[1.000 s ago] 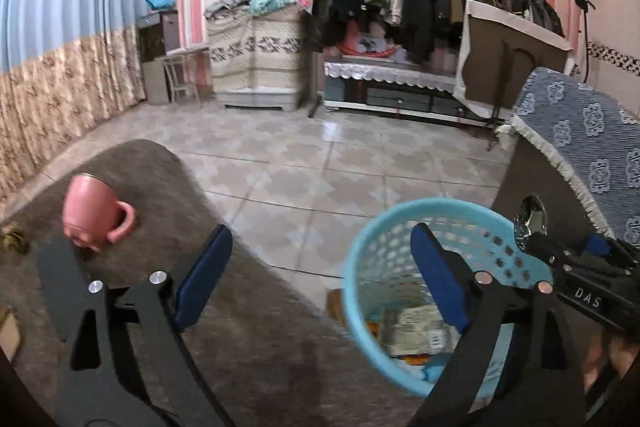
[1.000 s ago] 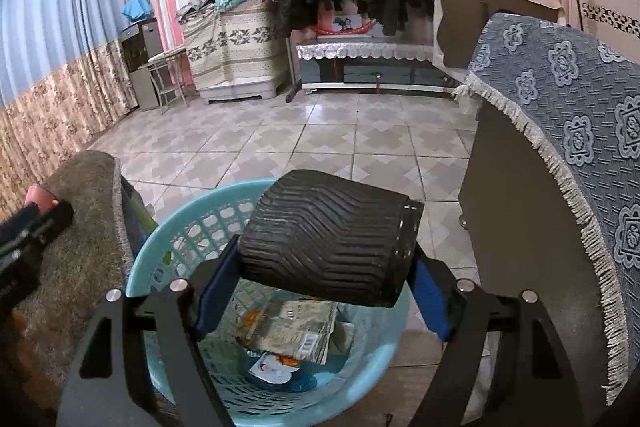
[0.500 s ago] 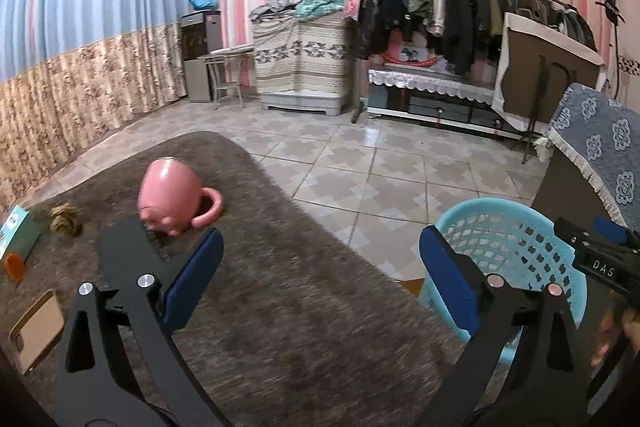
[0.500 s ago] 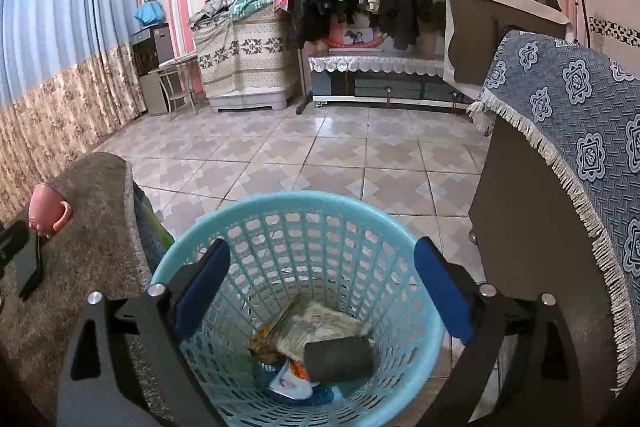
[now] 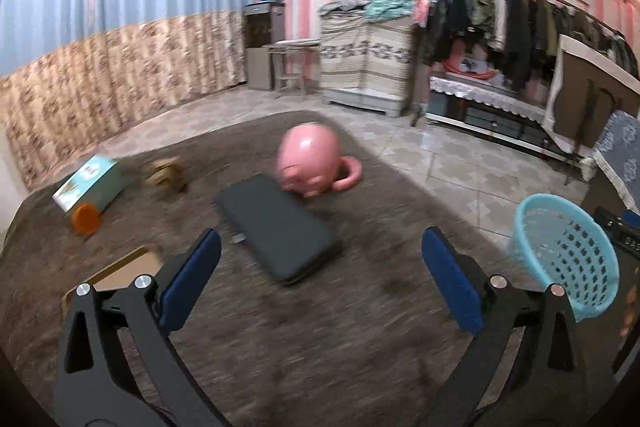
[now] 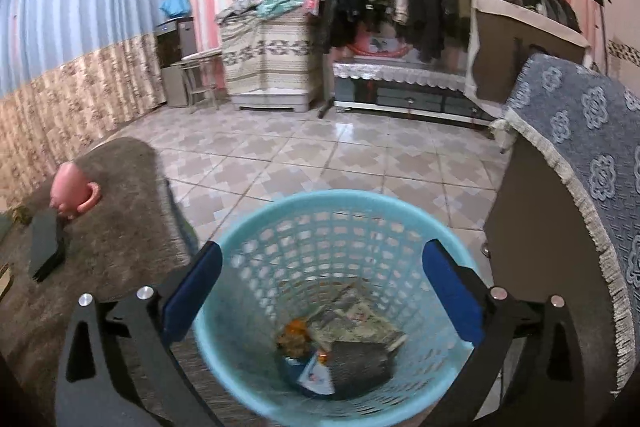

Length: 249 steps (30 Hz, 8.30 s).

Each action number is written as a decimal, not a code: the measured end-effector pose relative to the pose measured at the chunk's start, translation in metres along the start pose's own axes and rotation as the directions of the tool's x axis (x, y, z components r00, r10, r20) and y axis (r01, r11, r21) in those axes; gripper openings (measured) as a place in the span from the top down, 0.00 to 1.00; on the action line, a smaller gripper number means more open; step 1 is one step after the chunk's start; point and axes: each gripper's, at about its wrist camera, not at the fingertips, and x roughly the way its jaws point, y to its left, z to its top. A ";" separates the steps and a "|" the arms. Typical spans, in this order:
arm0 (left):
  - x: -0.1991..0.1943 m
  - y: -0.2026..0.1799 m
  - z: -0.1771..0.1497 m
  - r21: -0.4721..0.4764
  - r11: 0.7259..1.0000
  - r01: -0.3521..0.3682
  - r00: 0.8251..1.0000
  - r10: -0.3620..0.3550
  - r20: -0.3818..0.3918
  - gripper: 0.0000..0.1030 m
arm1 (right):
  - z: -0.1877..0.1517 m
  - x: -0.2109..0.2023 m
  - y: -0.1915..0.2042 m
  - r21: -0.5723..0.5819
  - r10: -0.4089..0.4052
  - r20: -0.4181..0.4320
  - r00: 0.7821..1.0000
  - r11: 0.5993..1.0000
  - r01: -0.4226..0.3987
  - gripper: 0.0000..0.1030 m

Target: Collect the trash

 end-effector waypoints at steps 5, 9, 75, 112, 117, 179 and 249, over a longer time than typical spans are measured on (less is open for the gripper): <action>-0.003 0.051 -0.014 -0.025 0.995 -0.096 0.995 0.095 -0.024 0.05 | -0.005 -0.011 0.032 -0.056 0.059 0.019 0.998 0.997 -0.058 0.04; -0.004 0.095 -0.019 -0.045 0.984 -0.171 0.985 0.170 -0.037 0.05 | -0.012 -0.016 0.052 -0.100 0.092 0.015 0.996 0.991 -0.090 0.04; 0.043 0.360 -0.021 -0.271 0.828 -0.490 0.871 0.455 -0.183 0.92 | 0.004 0.060 0.454 -0.397 0.501 -0.238 0.832 0.732 -0.555 0.04; 0.015 0.070 0.025 -0.093 0.996 0.013 1.000 -0.012 0.006 0.92 | 0.028 -0.019 0.054 -0.194 0.056 -0.019 0.998 0.979 -0.059 0.55; 0.022 -0.030 0.023 -0.015 0.984 0.176 0.984 -0.176 -0.002 0.92 | 0.036 -0.007 -0.018 -0.056 -0.015 -0.002 1.000 0.998 0.015 0.55; -0.071 -0.048 -0.006 0.092 0.994 -0.062 0.998 0.060 0.031 0.05 | 0.016 -0.003 -0.057 0.092 0.160 -0.039 0.986 0.983 -0.156 0.04; -0.178 0.008 -0.088 -0.065 0.990 -0.122 0.976 0.132 0.174 0.05 | -0.084 -0.169 0.061 -0.220 0.311 0.180 0.933 0.937 -0.270 0.04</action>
